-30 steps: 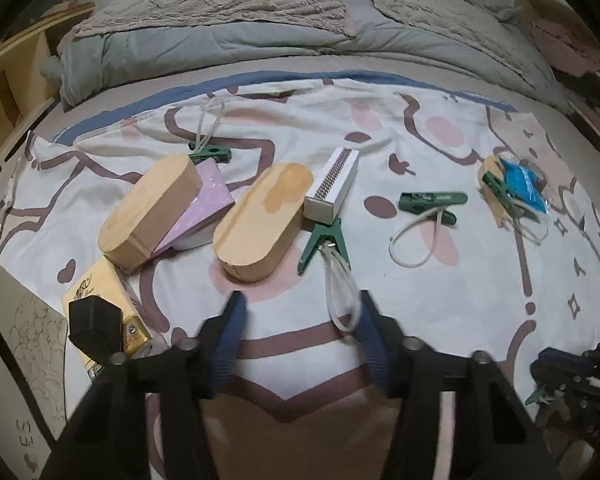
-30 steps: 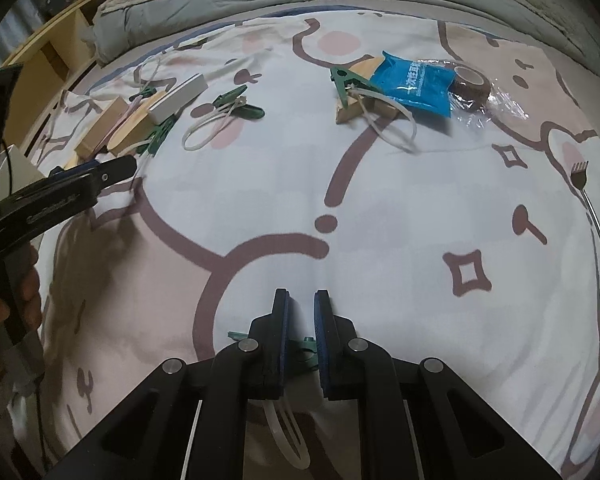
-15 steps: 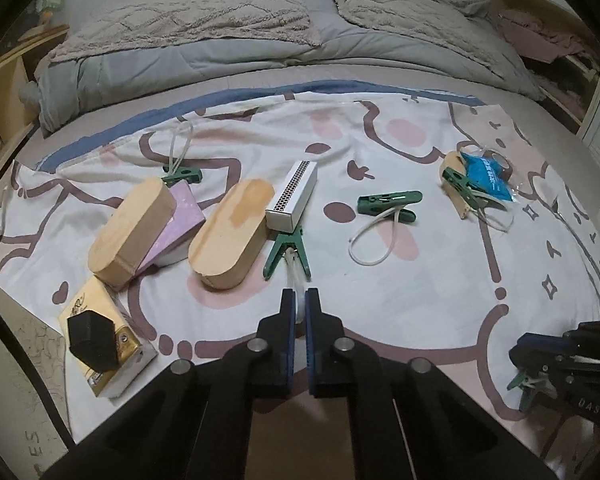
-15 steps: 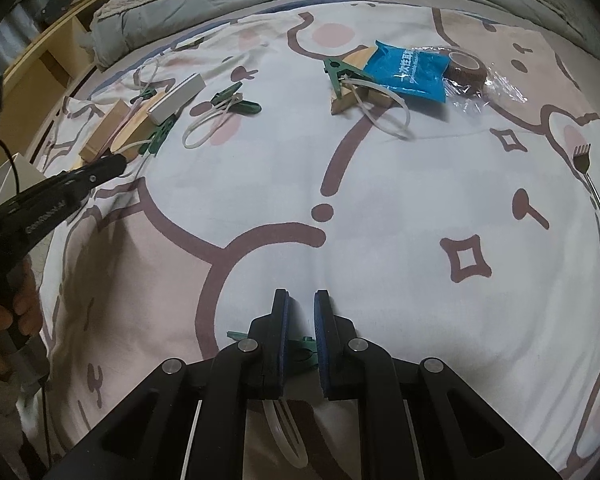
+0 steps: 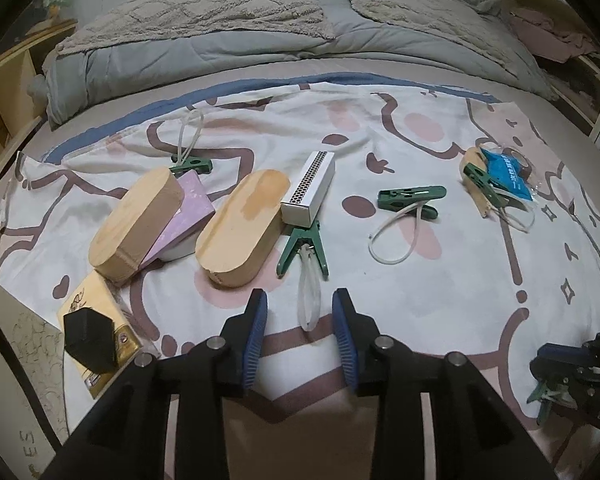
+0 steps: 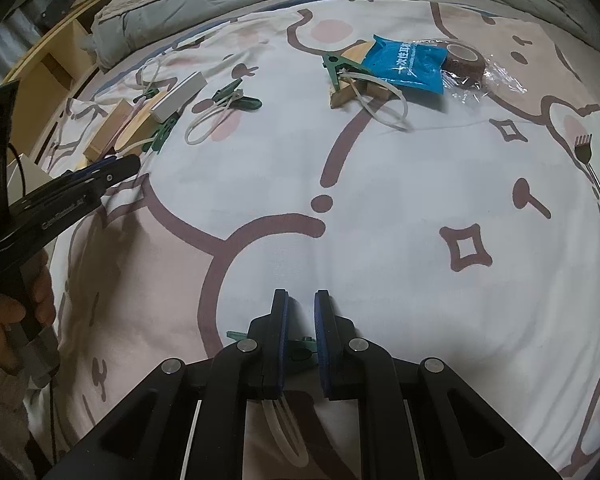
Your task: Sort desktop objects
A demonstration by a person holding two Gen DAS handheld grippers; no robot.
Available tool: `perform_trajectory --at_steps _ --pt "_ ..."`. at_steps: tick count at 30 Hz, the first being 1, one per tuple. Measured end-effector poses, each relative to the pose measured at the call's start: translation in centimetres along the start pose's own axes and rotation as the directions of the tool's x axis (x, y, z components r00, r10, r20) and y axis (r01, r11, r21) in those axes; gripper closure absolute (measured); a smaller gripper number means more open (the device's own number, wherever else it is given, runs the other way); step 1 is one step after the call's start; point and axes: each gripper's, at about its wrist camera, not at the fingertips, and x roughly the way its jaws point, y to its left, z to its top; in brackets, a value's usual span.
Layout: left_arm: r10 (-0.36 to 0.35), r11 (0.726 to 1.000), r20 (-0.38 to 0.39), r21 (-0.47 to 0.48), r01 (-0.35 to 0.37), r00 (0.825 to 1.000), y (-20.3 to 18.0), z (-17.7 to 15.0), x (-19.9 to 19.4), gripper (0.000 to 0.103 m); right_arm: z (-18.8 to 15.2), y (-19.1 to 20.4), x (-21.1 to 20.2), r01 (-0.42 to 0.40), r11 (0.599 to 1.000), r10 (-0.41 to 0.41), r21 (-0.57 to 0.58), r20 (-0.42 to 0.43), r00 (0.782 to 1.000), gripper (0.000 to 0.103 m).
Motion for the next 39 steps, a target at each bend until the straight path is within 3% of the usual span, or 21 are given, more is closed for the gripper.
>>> perform_trajectory --at_steps 1,3,7,12,14,19,22,25,33,39 --pt "0.002 1.000 0.000 -0.001 -0.002 1.000 0.0 0.0 0.1 0.071 0.0 0.0 0.0 -0.001 1.000 0.001 -0.002 0.000 1.000 0.090" --pt "-0.011 1.000 -0.002 0.008 0.011 1.000 -0.3 0.0 0.2 0.093 0.0 0.0 0.0 -0.003 1.000 0.003 -0.008 0.001 1.000 0.090" --pt "-0.021 0.998 -0.008 0.058 0.021 1.000 -1.1 -0.3 -0.1 0.098 0.0 0.0 0.0 -0.006 1.000 0.006 -0.011 0.002 1.000 0.090" --pt "-0.034 0.998 -0.001 0.049 0.034 0.999 -1.4 -0.6 -1.1 0.098 -0.1 0.2 -0.1 0.000 1.000 0.000 -0.016 -0.033 0.999 0.087" --pt "-0.035 0.998 0.006 0.045 0.035 0.999 -1.4 -0.9 -1.8 0.098 -0.3 0.3 -0.2 -0.006 1.000 0.005 -0.024 -0.042 0.999 0.079" --pt "-0.045 0.999 0.015 0.023 0.044 0.999 -1.1 -1.8 -3.4 0.099 -1.3 1.9 -0.4 -0.028 0.994 0.020 -0.109 -0.073 0.997 0.031" --pt "-0.054 0.998 0.021 0.019 0.053 0.998 -0.9 -2.4 -4.4 0.099 -2.3 3.5 -0.3 0.010 0.978 -0.029 -0.209 -0.089 0.996 0.018" --pt "-0.060 0.998 0.024 0.020 0.060 0.998 -0.8 -3.1 -5.4 0.099 -3.0 3.9 -0.2 0.020 0.967 -0.046 -0.254 -0.097 0.994 0.014" --pt "-0.091 0.996 0.017 0.015 0.091 0.996 -0.3 -5.6 -8.1 0.099 -3.2 2.6 -0.6 0.006 0.978 -0.030 -0.208 -0.113 0.993 0.011" --pt "-0.131 0.991 -0.011 0.003 0.131 0.991 -0.4 -8.3 -9.6 0.099 -3.4 1.1 -1.4 -0.055 0.990 0.037 -0.134 -0.133 0.990 0.006"
